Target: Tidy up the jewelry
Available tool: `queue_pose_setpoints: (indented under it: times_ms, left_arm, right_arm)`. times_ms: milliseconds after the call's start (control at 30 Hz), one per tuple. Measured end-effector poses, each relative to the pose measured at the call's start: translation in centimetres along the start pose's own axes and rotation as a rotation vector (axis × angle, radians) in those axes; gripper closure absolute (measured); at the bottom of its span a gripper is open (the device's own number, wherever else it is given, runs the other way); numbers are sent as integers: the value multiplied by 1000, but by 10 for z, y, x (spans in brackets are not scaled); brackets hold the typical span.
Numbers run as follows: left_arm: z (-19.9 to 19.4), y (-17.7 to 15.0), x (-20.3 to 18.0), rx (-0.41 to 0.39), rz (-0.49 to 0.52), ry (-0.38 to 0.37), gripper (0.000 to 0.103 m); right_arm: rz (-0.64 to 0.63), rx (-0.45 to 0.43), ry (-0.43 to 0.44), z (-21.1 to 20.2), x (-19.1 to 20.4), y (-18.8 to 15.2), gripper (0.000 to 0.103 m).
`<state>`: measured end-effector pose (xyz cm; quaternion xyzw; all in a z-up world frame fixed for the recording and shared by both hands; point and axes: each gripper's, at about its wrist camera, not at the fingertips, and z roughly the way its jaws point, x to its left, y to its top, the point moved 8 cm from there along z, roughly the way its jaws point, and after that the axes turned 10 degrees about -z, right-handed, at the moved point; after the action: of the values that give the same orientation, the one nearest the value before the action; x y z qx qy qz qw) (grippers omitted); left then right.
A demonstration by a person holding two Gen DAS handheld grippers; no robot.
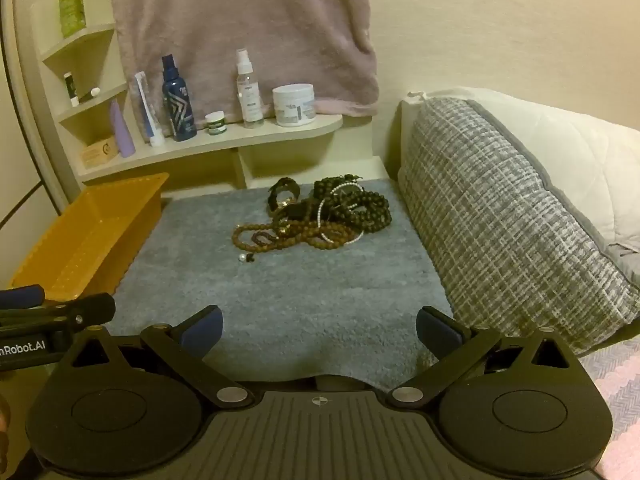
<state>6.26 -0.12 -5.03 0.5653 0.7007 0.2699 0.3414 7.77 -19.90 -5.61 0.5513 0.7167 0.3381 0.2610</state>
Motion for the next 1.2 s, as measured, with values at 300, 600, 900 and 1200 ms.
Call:
queue_pose_setpoints:
  times_ms: [300,600,900,1200]
  left_arm:
    - [0,1,2,11,-10,-14,1]
    - [0,-1,-1,13,-8,-10,1]
    - [0,-1,-1,12,-9,-10,1]
    - [1,-2,-6,11,-6,-8,1]
  right_arm:
    - [5,-2,9,-2,2,1,0]
    - [8,-7,0,-1,2,-1,0]
    - [13,-5,-2,-2,1,-1,0]
    - [13,-6,-2,-2,0,-1,0]
